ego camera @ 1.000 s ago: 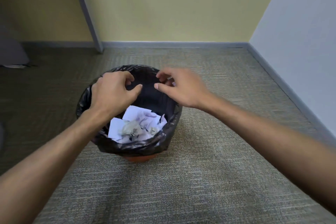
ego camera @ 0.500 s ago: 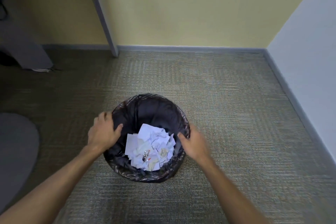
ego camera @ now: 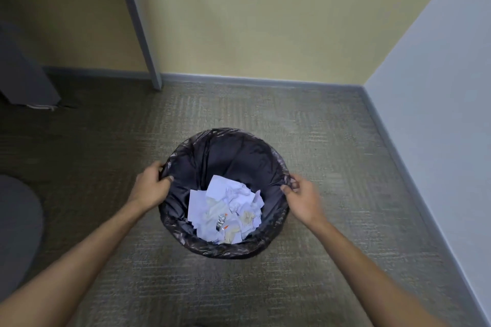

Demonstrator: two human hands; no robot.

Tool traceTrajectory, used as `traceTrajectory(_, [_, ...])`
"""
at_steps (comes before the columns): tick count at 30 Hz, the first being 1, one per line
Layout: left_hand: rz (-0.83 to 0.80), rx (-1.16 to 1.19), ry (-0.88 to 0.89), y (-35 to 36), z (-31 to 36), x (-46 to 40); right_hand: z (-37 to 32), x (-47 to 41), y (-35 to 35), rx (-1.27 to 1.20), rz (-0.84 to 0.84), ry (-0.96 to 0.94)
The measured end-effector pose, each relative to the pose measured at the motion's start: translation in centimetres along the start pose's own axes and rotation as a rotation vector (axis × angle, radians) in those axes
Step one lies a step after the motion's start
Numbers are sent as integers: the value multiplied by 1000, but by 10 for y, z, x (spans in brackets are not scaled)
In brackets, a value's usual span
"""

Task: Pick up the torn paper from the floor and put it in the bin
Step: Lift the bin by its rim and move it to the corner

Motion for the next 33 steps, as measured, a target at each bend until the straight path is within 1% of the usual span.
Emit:
traceTrajectory(3, [15, 132, 57, -16, 44, -12, -12, -11, -42, -31, 70, -20])
traceTrajectory(7, [15, 327, 95, -30, 120, -12, -37, -13, -113, -173, 202, -33])
traceTrajectory(9, [31, 368, 100, -40, 161, -2, -56, -6, -151, -235, 207, -55])
traceTrajectory(13, [54, 387, 188, -54, 250, 7, -84, 7, -234, -252, 231, -118])
traceTrajectory(17, [-19, 506, 157, -55, 332, 5, -100, 7, -311, -265, 283, -100])
traceTrajectory(22, [-117, 512, 102, -56, 415, 3, -118, 3, -393, -267, 309, -41])
traceTrajectory(26, [-183, 486, 115, -59, 477, 6, -130, 1, -455, -257, 307, -9])
traceTrajectory(33, [-267, 475, 91, -58, 567, -1, -150, -16, -539, -280, 307, 43])
Point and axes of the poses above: each hand's wrist, its own x-axis away from the middle knuckle, its own y-axis out of the palm, z = x × y, the point moved 4 cm from there along -x, towards the middle knuckle, and after that the axes turned 6 degrees about y, right-handed, at the moved point
